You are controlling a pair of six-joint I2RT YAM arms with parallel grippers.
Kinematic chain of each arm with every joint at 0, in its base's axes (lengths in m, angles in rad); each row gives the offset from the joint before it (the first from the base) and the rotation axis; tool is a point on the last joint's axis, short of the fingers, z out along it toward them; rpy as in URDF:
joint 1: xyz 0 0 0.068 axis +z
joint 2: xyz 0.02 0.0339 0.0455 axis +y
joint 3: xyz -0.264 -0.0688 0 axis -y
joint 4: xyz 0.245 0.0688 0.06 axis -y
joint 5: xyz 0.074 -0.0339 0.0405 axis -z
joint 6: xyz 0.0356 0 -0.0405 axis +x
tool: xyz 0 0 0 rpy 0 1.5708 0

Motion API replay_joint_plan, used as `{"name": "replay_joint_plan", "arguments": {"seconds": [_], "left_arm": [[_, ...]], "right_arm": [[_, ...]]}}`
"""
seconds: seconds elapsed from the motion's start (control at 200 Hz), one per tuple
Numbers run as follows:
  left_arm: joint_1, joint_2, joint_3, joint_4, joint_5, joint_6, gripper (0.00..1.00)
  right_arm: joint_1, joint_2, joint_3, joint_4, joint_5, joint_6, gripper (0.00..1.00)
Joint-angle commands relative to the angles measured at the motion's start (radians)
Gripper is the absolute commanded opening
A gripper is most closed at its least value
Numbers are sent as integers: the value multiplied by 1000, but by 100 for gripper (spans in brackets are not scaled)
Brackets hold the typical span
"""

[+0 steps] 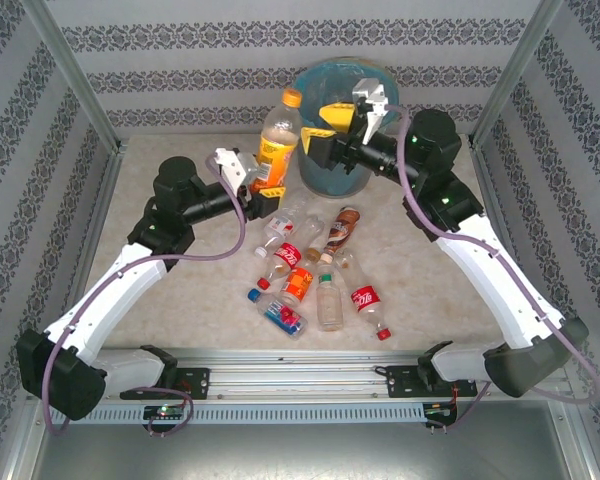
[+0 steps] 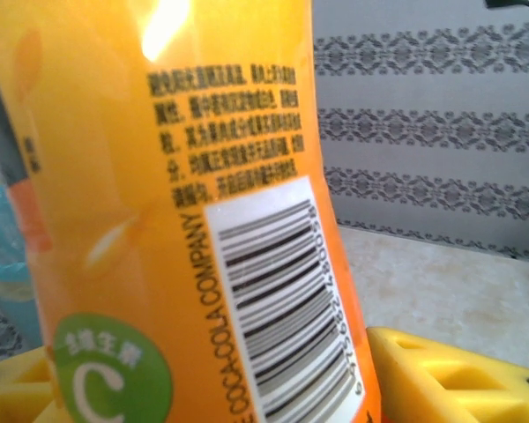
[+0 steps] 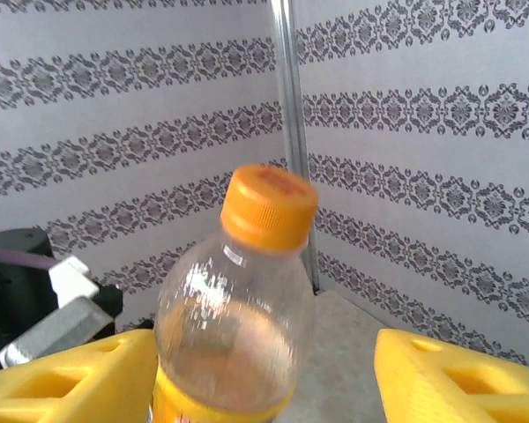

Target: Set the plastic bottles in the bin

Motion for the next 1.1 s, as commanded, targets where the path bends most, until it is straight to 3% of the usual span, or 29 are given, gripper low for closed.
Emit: {"name": "replay_joint_plan", "arguments": {"seconds": [0.0,0.35,0.664,0.849,1.094], "left_arm": [[-23,-13,-16,80,52,55,60],[-53,-9,-32,38,107,159,61],[-54,-3,-65,64,106,164,61],[-54,-6,-66,87,106,159,61],[-56,-8,-65,115,102,153,61]], "right_arm": [[-8,-33,33,53,-90,71,68],[-13,-15,57,34,-109,112,67],[-13,-6,57,46,-142,116,51],[-13,-8,48,4,-89,94,57],[-14,26,64,-26,-78,86,58]]}}
